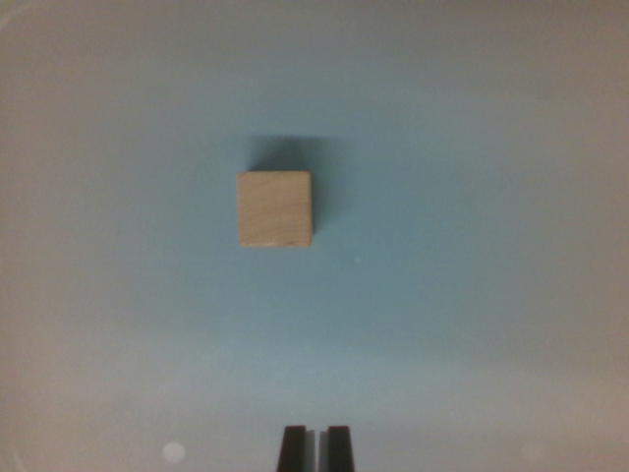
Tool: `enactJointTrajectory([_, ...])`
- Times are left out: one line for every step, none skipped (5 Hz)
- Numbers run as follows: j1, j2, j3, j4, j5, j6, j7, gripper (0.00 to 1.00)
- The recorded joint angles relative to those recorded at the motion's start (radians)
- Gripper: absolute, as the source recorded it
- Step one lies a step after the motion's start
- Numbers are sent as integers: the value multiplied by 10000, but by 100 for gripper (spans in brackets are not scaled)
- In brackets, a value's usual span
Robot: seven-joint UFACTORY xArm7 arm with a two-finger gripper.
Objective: Push wooden cube
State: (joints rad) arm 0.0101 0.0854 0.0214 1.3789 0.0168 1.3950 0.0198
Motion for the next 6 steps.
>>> enactJointTrajectory([0, 0, 0, 0, 0, 0, 0, 0])
enactJointTrajectory([22, 145, 19, -266, -21, -412, 46, 0])
enactJointTrajectory([22, 145, 19, -266, -21, -412, 46, 0])
enactJointTrajectory([46, 303, 39, -557, -45, -865, 97, 0])
enactJointTrajectory([46, 303, 39, -557, -45, -865, 97, 0])
enactJointTrajectory([71, 465, 60, -855, -68, -1328, 149, 0])
